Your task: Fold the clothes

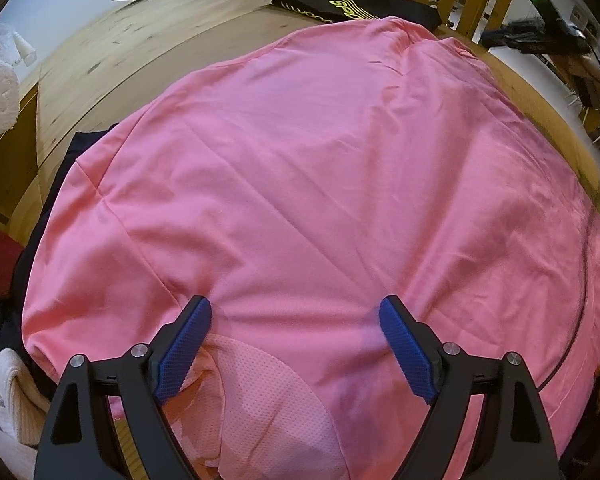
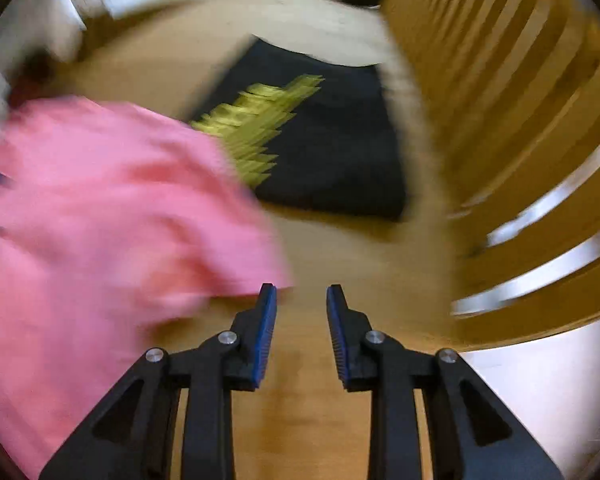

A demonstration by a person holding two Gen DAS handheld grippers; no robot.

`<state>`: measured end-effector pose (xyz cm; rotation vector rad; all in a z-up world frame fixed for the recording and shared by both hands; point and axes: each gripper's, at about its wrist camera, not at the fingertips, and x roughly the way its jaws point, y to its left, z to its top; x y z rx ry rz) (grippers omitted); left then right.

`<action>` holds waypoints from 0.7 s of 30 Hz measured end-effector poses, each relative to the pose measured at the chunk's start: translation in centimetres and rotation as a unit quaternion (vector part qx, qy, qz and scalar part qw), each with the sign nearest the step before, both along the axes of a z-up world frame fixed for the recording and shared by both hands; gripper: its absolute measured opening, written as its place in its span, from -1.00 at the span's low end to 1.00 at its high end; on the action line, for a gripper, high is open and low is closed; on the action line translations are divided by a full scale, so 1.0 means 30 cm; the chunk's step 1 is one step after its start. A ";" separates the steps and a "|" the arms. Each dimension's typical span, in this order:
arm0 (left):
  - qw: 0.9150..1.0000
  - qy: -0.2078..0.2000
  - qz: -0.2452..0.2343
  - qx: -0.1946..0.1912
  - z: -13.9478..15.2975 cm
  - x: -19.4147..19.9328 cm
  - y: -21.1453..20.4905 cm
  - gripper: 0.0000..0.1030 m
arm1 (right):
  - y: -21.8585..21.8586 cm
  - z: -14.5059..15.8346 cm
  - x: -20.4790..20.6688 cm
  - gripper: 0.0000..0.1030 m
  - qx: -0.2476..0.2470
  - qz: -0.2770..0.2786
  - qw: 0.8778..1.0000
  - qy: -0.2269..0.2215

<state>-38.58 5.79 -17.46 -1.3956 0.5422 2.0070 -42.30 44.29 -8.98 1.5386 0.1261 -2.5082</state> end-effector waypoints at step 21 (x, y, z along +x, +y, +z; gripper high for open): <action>1.000 0.002 -0.004 0.001 0.053 0.133 -0.011 0.78 | 0.010 -0.115 0.029 -0.96 -0.173 0.013 0.984 -0.032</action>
